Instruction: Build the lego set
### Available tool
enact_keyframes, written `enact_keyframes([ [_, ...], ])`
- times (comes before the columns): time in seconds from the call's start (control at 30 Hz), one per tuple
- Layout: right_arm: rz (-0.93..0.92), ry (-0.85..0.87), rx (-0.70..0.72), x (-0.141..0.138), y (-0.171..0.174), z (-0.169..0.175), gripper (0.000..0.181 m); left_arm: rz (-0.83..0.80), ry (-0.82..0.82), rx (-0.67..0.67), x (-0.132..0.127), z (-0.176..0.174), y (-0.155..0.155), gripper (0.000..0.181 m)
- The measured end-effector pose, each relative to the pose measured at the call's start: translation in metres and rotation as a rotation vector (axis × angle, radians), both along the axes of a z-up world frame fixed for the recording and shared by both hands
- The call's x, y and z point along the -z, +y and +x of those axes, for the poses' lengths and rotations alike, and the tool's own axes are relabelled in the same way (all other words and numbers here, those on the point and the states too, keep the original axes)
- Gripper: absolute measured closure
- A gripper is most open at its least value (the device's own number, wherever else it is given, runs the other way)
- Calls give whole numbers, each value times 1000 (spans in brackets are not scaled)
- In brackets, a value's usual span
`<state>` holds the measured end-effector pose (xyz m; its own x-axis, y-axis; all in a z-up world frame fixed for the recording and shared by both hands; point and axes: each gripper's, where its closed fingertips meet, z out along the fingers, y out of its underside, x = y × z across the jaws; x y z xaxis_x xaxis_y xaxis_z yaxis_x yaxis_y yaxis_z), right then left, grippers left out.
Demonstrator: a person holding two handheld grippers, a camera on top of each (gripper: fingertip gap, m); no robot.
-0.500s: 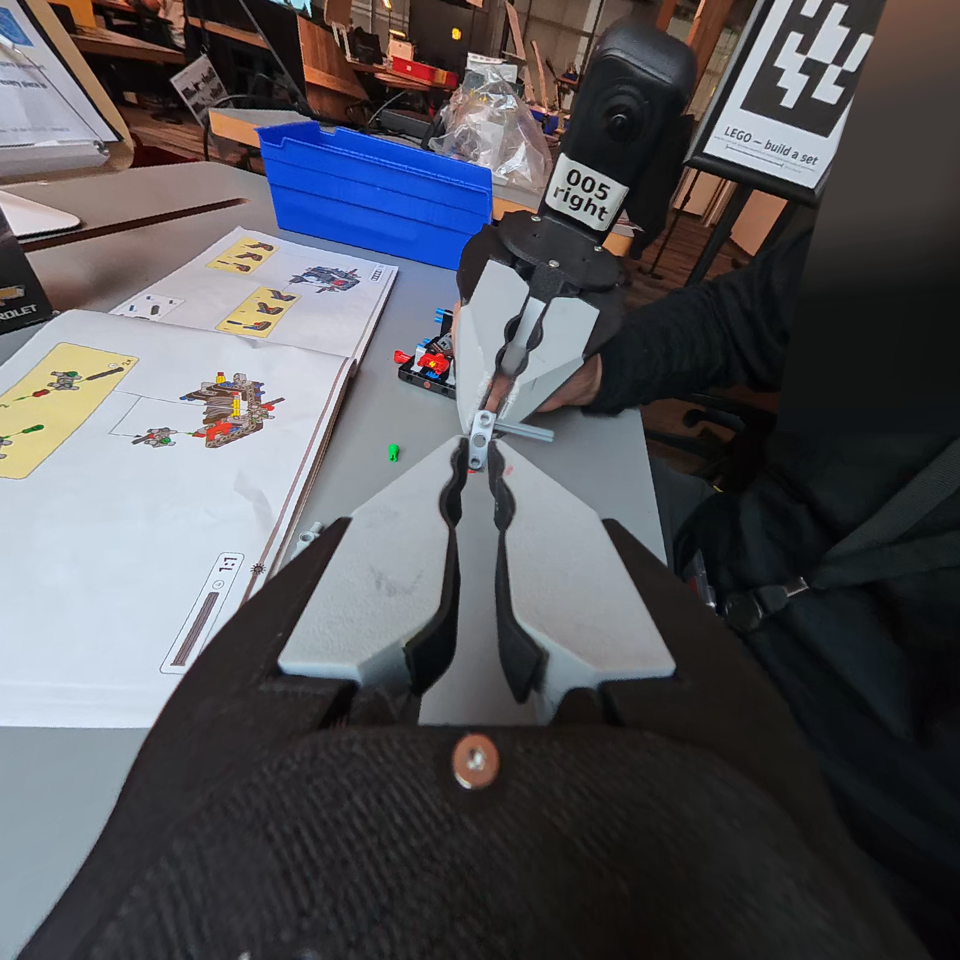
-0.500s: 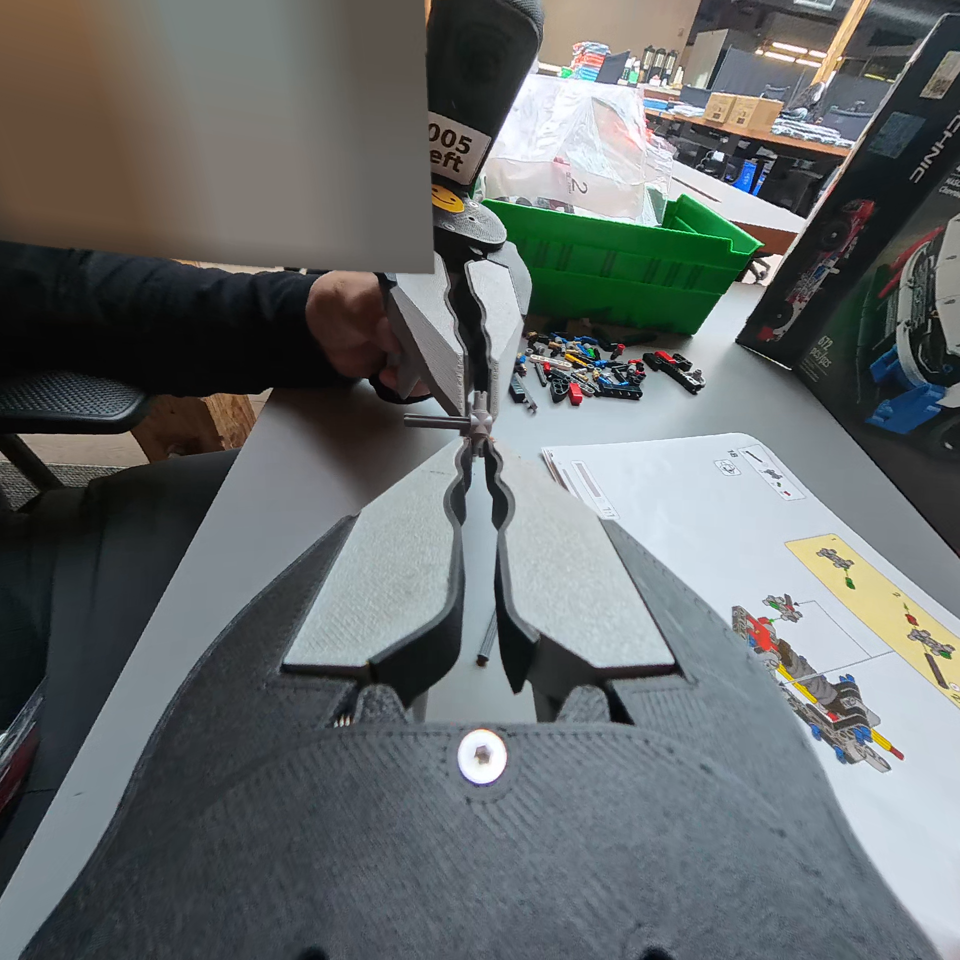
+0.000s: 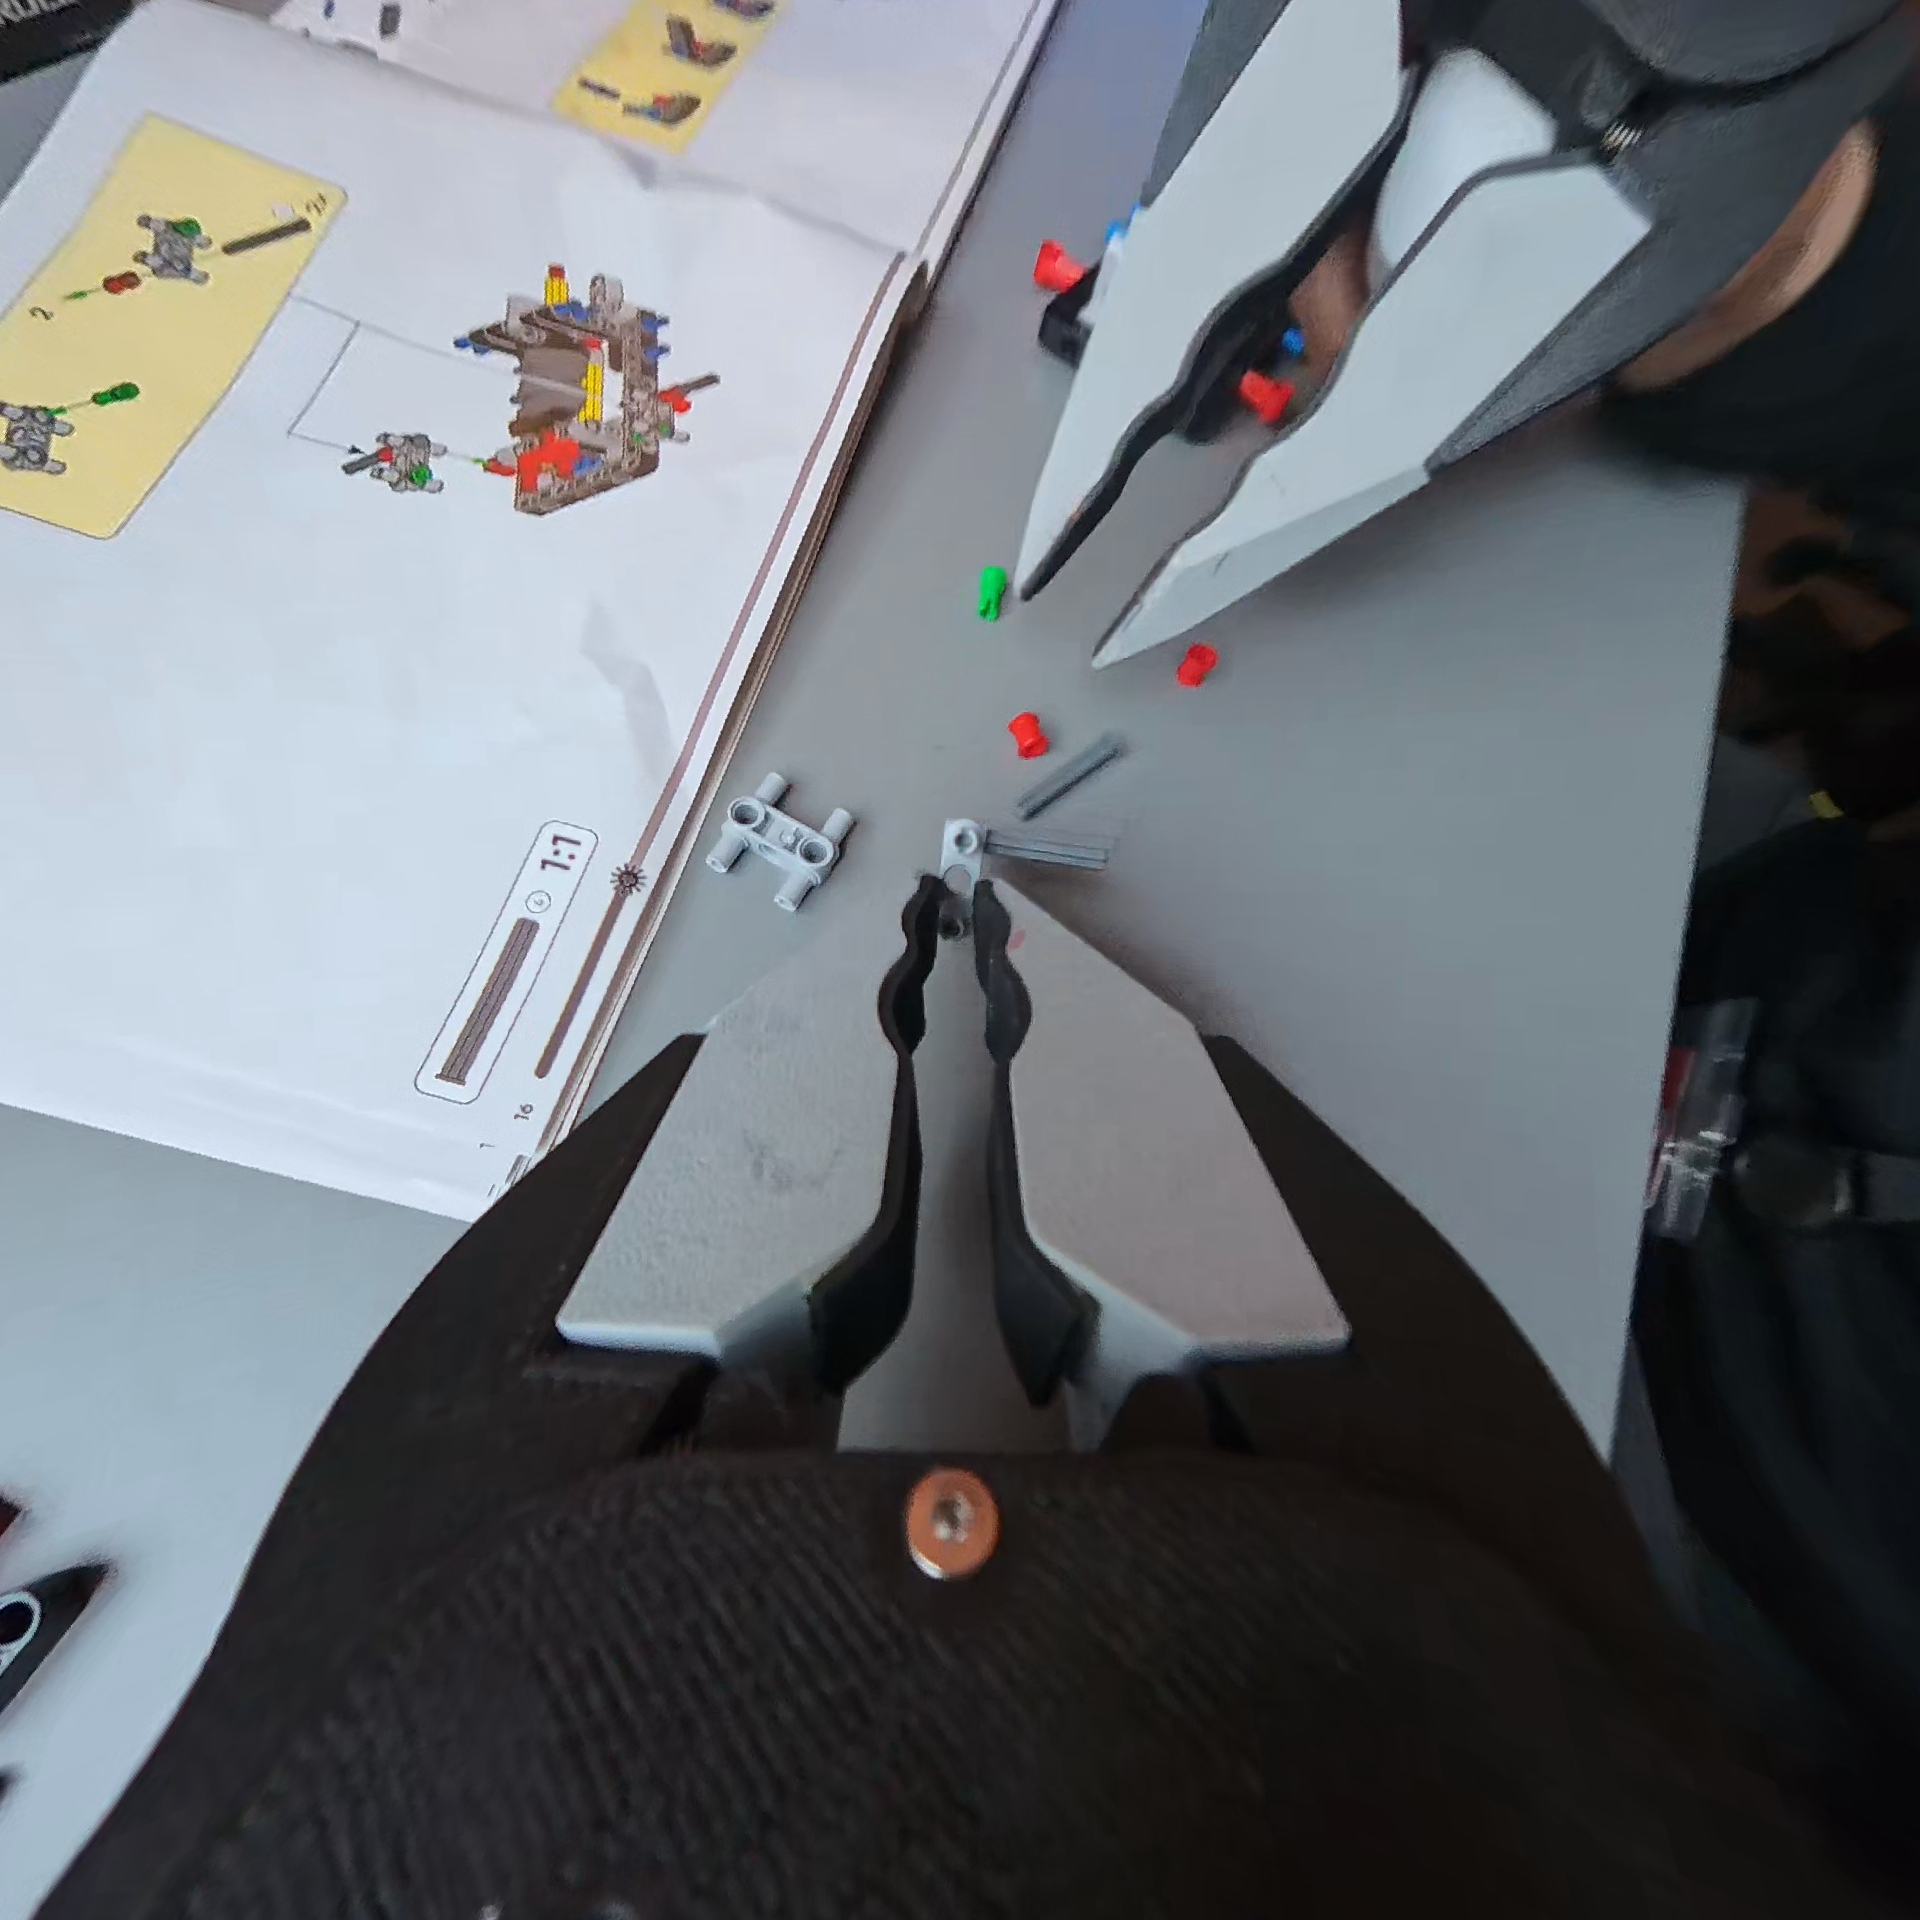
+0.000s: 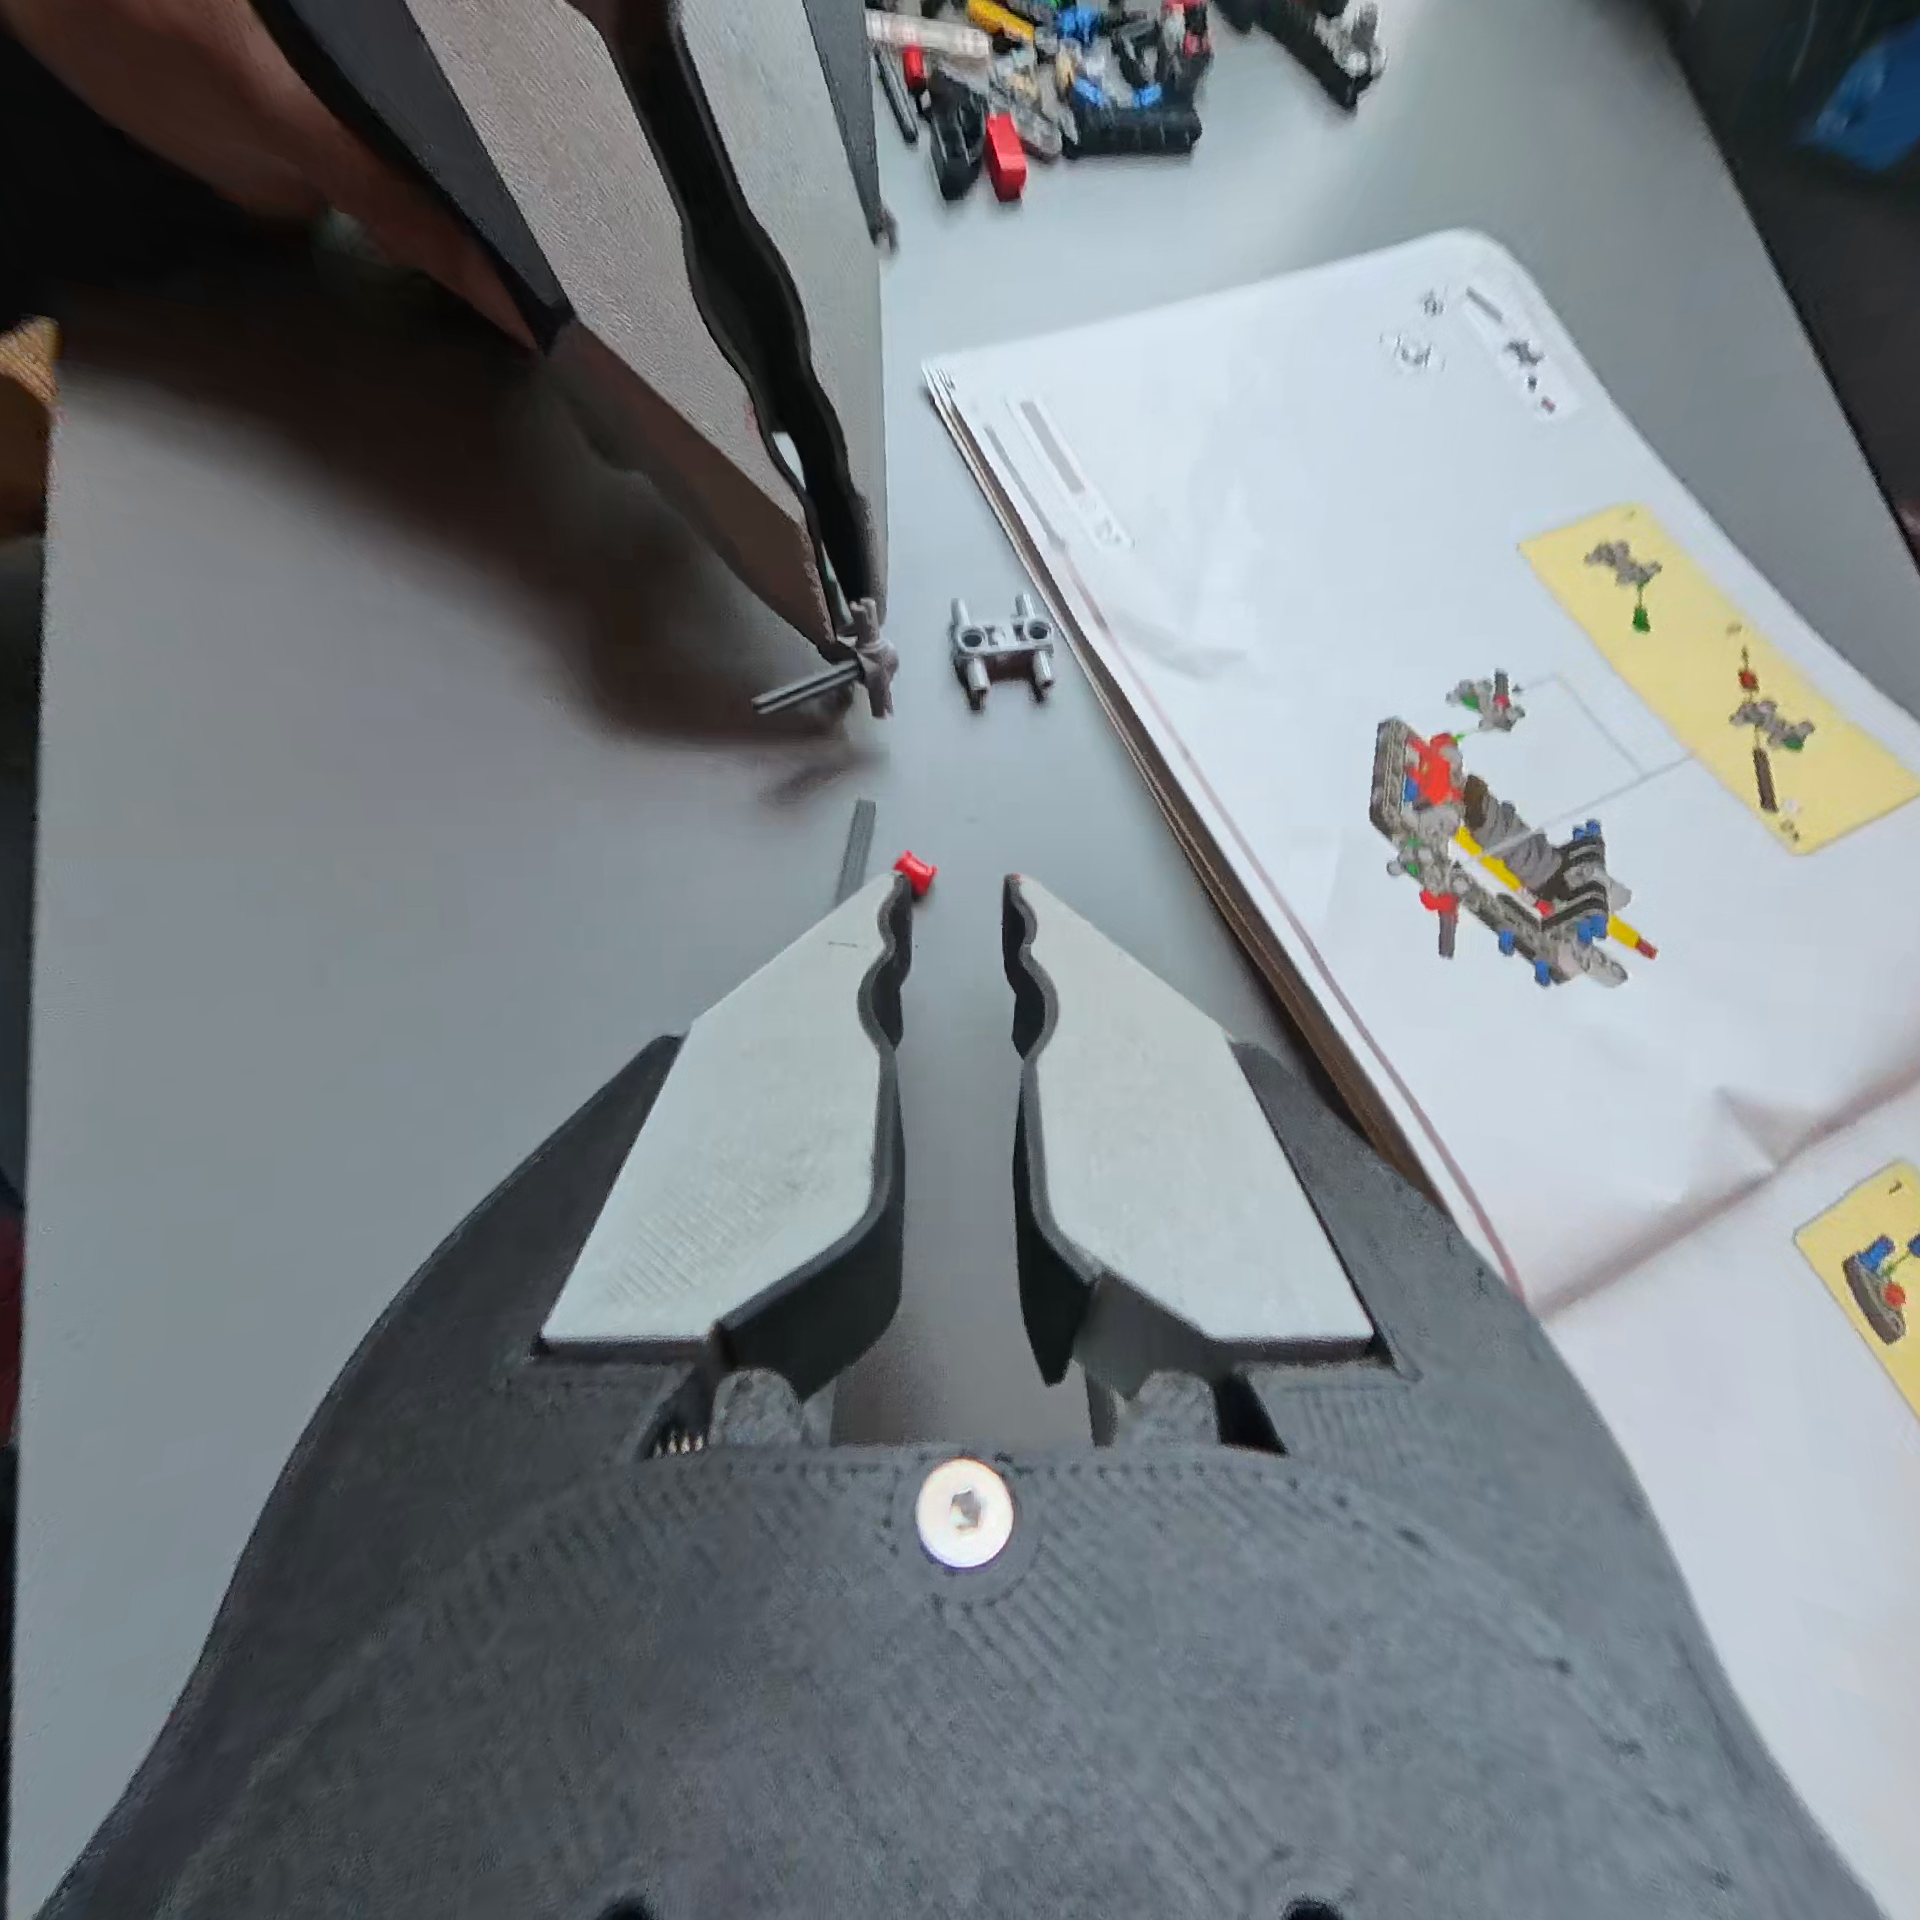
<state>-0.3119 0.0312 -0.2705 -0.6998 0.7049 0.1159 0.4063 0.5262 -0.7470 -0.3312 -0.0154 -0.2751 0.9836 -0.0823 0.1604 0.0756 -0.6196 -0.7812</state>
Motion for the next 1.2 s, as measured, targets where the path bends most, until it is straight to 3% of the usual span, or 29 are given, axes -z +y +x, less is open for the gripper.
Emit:
enact_keyframes([
  [0.13, 97, -33, -16, 12, 2, -2, 167, -7, 24, -10, 1, 0, 3, 177],
  [0.4, 142, -15, -85, 12, -5, -1, 161, 1, 101, -57, 1, -8, 3, 177],
  [0.87, 305, -28, -232, 22, -10, -5, 177, 22, 229, -117, -4, -22, 2, 177],
  [1.03, 267, -64, -197, 20, -12, -8, 178, 23, 268, -126, -5, -25, 0, 177],
  [1.2, -45, -107, -126, 1, -44, -4, 178, 78, 315, -154, -17, -29, -2, 177],
])
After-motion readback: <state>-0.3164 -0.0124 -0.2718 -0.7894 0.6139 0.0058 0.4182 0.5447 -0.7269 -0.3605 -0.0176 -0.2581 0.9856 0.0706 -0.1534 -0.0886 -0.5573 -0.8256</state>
